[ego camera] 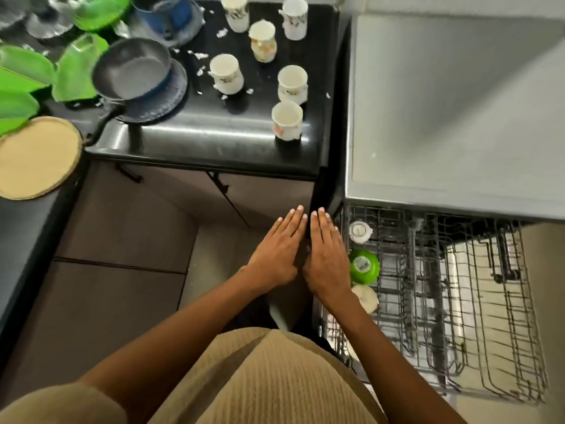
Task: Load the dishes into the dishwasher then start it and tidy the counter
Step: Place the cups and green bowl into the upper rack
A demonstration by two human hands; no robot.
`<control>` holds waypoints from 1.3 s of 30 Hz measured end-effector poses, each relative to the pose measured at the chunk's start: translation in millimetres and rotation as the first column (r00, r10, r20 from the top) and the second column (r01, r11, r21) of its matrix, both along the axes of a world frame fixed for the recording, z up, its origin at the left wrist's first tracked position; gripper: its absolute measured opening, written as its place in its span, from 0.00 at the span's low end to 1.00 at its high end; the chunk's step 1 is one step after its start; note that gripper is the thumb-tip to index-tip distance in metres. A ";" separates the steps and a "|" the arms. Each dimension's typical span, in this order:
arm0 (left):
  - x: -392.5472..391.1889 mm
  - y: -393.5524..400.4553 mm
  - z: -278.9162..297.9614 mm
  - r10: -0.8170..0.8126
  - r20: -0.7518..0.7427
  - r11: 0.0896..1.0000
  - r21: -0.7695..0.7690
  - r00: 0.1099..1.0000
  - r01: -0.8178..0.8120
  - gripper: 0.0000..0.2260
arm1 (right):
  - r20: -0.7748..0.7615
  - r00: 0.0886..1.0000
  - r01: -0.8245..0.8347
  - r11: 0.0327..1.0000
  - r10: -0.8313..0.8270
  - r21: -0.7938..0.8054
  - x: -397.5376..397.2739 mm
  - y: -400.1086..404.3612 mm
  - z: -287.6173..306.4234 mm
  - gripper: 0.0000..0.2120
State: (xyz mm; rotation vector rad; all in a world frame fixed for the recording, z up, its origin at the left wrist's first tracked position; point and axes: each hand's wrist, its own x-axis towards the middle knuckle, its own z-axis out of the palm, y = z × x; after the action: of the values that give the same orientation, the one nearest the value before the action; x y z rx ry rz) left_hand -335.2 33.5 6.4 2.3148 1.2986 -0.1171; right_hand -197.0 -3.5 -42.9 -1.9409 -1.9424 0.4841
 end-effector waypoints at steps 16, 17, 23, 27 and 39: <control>-129.2 102.0 47.4 0.041 0.179 0.983 0.170 0.983 -0.071 0.38 | 0.097 0.994 -0.053 0.992 0.042 0.118 -130.1 102.3 74.7 0.39; -133.8 107.7 49.2 0.044 0.191 0.983 0.165 0.981 -0.076 0.38 | 0.091 0.995 -0.045 0.992 0.034 0.121 -135.3 107.8 76.3 0.39; -149.2 142.4 47.8 0.094 0.265 0.982 0.137 0.960 -0.134 0.38 | 0.105 0.994 -0.037 0.992 0.025 0.121 -152.0 145.6 85.4 0.39; -147.5 166.1 48.8 0.113 0.265 0.980 0.129 0.958 -0.151 0.39 | 0.133 0.990 -0.056 0.992 0.041 0.109 -150.7 175.1 94.3 0.39; -147.7 270.9 59.9 0.317 0.332 0.926 0.093 0.888 -0.366 0.39 | 0.038 0.994 -0.108 0.994 0.107 0.030 -146.1 301.7 114.1 0.37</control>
State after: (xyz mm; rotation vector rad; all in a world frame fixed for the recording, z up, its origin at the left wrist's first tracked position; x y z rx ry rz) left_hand -482.9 304.4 66.3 2.0713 1.5635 0.4634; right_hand -343.0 298.2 71.2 -1.8454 -2.0723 0.4469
